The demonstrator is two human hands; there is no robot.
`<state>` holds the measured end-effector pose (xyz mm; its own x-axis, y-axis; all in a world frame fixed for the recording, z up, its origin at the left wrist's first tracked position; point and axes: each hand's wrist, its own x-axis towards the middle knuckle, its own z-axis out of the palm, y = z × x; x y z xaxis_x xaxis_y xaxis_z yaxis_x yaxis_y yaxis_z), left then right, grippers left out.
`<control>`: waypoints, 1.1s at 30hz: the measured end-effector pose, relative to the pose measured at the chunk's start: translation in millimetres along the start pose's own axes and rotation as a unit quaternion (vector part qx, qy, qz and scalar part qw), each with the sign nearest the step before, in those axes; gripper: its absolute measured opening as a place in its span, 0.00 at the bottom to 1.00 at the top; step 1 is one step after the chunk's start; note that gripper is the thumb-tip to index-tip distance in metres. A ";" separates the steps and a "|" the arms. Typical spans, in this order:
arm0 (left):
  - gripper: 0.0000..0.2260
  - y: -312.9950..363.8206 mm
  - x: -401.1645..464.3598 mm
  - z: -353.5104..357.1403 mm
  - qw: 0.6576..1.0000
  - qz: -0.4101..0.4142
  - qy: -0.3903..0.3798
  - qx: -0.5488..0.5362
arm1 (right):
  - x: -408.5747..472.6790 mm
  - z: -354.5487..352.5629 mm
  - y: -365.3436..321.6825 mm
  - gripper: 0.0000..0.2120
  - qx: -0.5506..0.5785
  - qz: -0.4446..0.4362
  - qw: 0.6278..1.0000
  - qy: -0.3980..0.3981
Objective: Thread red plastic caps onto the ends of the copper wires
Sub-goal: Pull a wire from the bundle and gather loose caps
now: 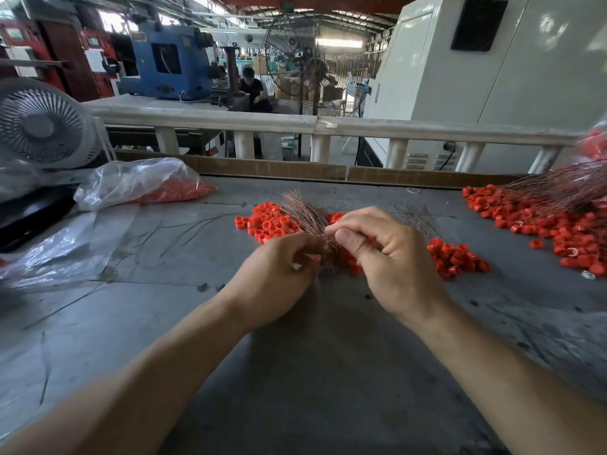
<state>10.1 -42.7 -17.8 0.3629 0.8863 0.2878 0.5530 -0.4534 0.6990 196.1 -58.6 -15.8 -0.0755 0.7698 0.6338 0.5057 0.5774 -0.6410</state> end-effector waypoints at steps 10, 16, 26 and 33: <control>0.18 -1.8 3.9 4.8 0.998 -0.008 -0.017 0.054 | 13.7 -31.2 -22.3 0.11 0.346 0.115 0.917 0.161; 0.19 -0.3 2.3 3.7 0.999 -0.009 0.050 0.006 | 12.4 -30.3 -11.6 0.12 0.260 0.279 0.924 0.022; 0.04 3.6 0.4 -1.4 0.975 0.024 0.020 -0.219 | -0.6 -3.3 -16.2 0.05 0.152 0.240 0.951 -0.123; 0.05 1.7 0.5 -3.7 0.989 0.028 0.069 -0.126 | -3.1 -5.3 -14.0 0.05 0.108 0.250 0.954 -0.123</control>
<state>8.5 -42.7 -14.0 0.2718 0.8726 0.4058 0.3244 -0.4801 0.8151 193.8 -70.5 -6.5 -0.0838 0.9889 0.1224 0.3434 0.1439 -0.9281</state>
